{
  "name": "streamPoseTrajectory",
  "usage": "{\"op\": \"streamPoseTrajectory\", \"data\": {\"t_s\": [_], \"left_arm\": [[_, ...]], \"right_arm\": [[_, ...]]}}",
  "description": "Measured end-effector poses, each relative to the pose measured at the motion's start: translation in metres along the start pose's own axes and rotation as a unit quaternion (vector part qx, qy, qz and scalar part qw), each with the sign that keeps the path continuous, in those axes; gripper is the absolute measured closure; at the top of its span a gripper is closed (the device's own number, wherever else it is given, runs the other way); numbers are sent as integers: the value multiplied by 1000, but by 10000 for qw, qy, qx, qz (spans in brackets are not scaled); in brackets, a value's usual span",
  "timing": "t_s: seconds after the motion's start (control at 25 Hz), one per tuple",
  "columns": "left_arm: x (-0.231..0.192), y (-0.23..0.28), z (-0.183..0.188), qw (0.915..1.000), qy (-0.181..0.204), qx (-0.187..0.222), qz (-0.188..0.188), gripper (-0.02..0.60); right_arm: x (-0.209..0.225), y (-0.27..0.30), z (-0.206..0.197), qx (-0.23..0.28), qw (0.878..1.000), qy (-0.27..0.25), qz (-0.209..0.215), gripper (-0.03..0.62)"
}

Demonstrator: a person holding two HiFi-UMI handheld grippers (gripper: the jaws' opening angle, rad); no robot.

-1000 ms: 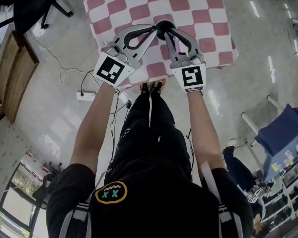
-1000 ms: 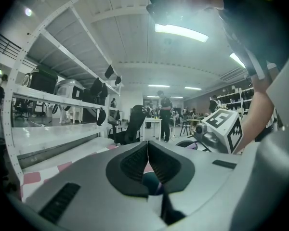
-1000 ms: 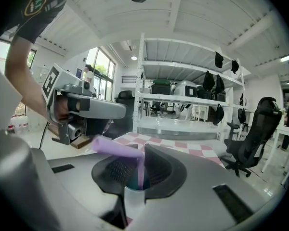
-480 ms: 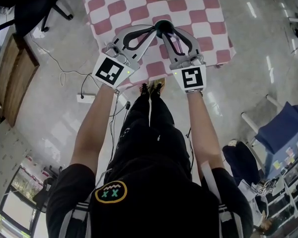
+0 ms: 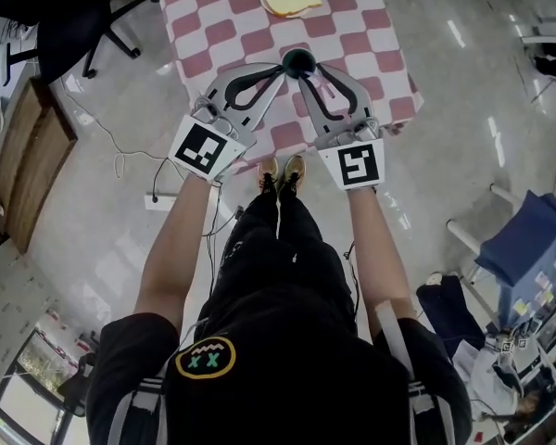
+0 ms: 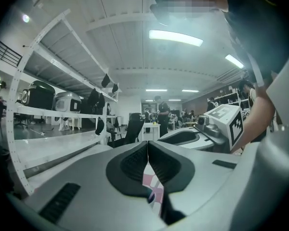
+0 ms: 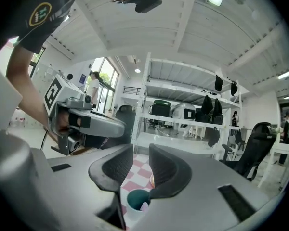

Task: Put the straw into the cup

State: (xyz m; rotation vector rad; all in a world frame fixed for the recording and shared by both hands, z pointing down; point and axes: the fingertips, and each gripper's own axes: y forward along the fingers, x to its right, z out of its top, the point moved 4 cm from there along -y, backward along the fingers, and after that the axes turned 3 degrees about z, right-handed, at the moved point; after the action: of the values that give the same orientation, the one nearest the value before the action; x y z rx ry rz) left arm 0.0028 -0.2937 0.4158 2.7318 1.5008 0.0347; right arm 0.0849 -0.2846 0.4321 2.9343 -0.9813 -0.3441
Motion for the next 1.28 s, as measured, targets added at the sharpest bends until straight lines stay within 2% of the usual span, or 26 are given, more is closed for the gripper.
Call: {"op": "streamPoseTrajectory", "data": {"t_s": [0.16, 0.44, 0.64, 0.8, 1.28], "left_arm": [[12, -17, 16, 9999, 120, -108, 7, 561], [45, -45, 49, 9995, 208, -109, -198, 561], [60, -63, 65, 9998, 164, -106, -108, 561], [72, -72, 81, 9996, 159, 18, -246, 561], [77, -80, 84, 9994, 237, 11, -270, 561]], "right_arm": [[-10, -19, 34, 142, 9999, -43, 1, 468], [-30, -58, 66, -224, 9979, -539, 285, 482], [-41, -77, 94, 338, 9994, 56, 66, 514], [-50, -91, 105, 311, 9994, 123, 69, 565], [-55, -95, 115, 291, 9994, 160, 120, 572]]}}
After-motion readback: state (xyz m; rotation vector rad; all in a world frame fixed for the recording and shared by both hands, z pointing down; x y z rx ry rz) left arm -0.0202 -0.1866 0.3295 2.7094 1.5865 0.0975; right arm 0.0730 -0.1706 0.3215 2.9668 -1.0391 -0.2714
